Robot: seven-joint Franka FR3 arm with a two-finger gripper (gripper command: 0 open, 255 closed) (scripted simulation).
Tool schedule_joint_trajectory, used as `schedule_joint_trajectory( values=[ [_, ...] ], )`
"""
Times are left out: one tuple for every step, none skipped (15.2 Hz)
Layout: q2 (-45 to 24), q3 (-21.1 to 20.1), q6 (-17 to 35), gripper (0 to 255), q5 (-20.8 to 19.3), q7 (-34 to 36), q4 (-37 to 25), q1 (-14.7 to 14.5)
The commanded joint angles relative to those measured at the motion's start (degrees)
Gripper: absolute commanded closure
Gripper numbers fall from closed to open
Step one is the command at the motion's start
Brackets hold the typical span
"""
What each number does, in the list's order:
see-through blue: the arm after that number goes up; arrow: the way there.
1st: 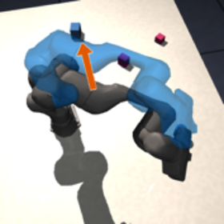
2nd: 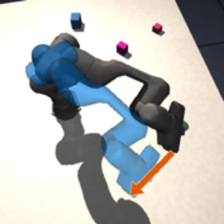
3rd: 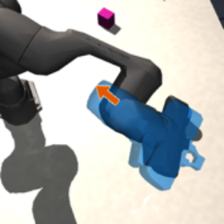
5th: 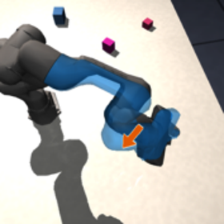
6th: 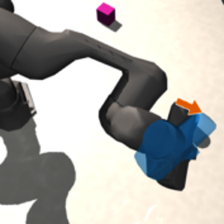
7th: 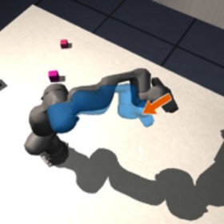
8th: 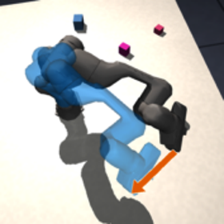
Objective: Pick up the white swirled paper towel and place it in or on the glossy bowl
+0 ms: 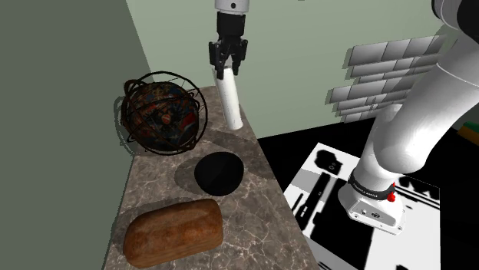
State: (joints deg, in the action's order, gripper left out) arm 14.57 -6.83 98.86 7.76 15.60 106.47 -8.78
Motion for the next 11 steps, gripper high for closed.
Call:
schedule_joint_trajectory(
  values=[
    [-0.1,-1.8,-1.0,255,0.1,3.0,-1.5,-1.0],
    [-0.4,-2.7,-1.5,255,0.1,4.4,-2.4,-1.5],
    [-0.7,-3.5,-2.0,255,0.0,5.9,-3.4,-2.0],
    [-1.1,-4.4,-2.5,255,0.0,7.3,-4.4,-2.4],
    [-1.5,-5.3,-3.1,255,-0.1,8.7,-5.5,-2.9],
    [-2.0,-6.1,-3.6,255,-0.2,10.2,-6.7,-3.4],
    [-2.6,-7.0,-4.1,255,-0.4,11.7,-8.0,-3.9],
    [-3.3,-7.9,-4.7,255,-0.5,13.1,-9.4,-4.4],
    [-3.9,-8.7,-5.2,255,-0.7,14.5,-10.6,-4.8],
    [-3.6,-8.7,-4.4,255,-0.7,14.3,-9.5,-4.8],
    [-3.3,-8.7,-3.6,255,-0.6,14.2,-8.5,-4.8]
  ],
)
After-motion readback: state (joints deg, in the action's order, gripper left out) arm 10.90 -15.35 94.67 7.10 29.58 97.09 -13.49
